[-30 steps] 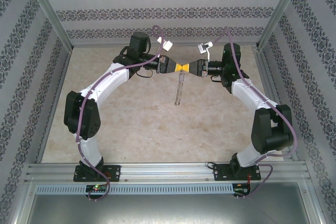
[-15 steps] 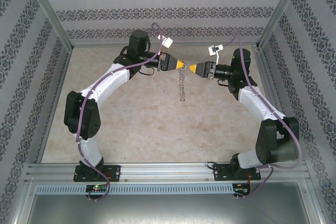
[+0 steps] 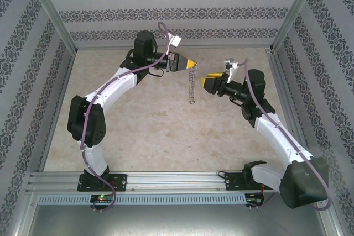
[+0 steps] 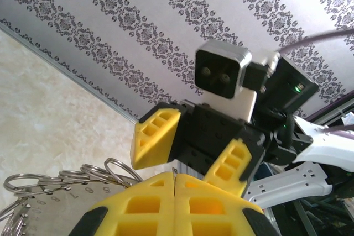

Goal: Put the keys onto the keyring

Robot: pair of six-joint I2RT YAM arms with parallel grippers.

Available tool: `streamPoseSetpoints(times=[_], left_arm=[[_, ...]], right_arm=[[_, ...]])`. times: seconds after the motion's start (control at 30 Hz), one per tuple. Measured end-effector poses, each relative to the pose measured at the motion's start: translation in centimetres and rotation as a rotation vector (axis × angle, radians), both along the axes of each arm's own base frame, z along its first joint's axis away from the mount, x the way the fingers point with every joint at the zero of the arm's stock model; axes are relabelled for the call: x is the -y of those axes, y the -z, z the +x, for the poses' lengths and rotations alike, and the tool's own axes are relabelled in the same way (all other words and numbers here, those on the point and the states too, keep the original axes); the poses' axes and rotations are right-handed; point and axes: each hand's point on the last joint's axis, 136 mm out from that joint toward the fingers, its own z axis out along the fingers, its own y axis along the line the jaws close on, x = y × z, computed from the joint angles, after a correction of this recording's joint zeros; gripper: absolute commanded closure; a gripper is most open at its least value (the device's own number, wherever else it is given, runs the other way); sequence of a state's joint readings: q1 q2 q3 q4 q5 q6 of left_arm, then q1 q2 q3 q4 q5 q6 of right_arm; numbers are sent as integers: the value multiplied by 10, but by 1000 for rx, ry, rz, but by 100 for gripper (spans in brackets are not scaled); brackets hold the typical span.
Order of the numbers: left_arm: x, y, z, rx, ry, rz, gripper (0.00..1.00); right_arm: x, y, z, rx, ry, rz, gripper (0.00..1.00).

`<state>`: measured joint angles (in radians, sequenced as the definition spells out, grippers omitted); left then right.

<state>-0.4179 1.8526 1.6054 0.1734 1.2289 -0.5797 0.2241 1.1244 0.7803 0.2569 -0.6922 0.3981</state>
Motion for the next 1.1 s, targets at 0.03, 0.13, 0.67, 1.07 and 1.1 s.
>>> streamPoseSetpoints(times=[0.03, 0.13, 0.67, 1.07, 1.1], left_arm=[[0, 0, 0, -3, 1, -1, 100], [0, -2, 0, -2, 1, -8, 100], [1, -6, -2, -10, 15, -23, 100], [1, -8, -3, -6, 17, -36, 100], [1, -7, -3, -8, 17, -36, 100]], right_arm=[[-3, 1, 0, 18, 13, -22, 44], [-10, 5, 0, 54, 41, -79, 44], [-26, 0, 22, 125, 60, -166, 47], [-51, -6, 11, 150, -33, -158, 100], [-53, -6, 10, 150, -39, -157, 100]])
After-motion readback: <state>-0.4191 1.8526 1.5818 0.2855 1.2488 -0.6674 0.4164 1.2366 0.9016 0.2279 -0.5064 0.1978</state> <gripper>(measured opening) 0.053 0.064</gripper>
